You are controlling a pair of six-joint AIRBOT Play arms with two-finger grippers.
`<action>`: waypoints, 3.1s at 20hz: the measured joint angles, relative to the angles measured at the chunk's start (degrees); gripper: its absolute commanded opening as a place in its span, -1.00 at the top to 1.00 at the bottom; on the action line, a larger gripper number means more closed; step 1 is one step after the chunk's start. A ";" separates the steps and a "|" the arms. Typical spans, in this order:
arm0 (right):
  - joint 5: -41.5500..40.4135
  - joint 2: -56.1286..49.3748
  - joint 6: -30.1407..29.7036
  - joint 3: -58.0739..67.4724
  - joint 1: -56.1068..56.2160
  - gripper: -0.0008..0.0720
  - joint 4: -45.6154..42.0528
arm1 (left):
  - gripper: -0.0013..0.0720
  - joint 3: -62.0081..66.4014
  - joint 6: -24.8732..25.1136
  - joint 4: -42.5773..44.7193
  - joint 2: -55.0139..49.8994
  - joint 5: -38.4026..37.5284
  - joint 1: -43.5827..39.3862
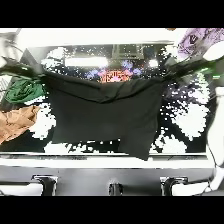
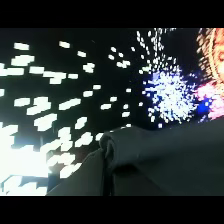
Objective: Fold the clothes and pants, and hang the long-sleeved shirts on hangers.
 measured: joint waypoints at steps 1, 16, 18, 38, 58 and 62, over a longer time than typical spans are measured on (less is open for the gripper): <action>-2.40 -3.67 0.00 -0.31 0.55 0.88 1.36 | 0.92 -0.09 0.04 0.00 -2.60 1.88 -0.66; 3.19 2.36 -27.91 -12.92 -13.09 -0.54 6.80 | -0.89 -7.32 -0.15 -4.11 1.31 -4.68 12.15; 3.67 6.36 -30.53 -22.36 -15.78 -0.54 7.67 | -0.89 -13.90 0.24 -5.38 6.16 -5.75 14.95; -7.98 8.28 -43.34 -56.35 -12.15 0.90 22.12 | -0.89 -33.00 2.43 -10.93 16.15 -11.08 23.43; -11.19 19.69 -41.27 -56.48 -11.65 0.90 22.64 | 0.06 -61.53 22.56 -29.44 13.31 -2.23 30.40; -11.34 21.66 -40.52 -56.48 -11.65 0.90 22.62 | 0.93 -61.35 23.93 -30.97 11.47 0.76 28.35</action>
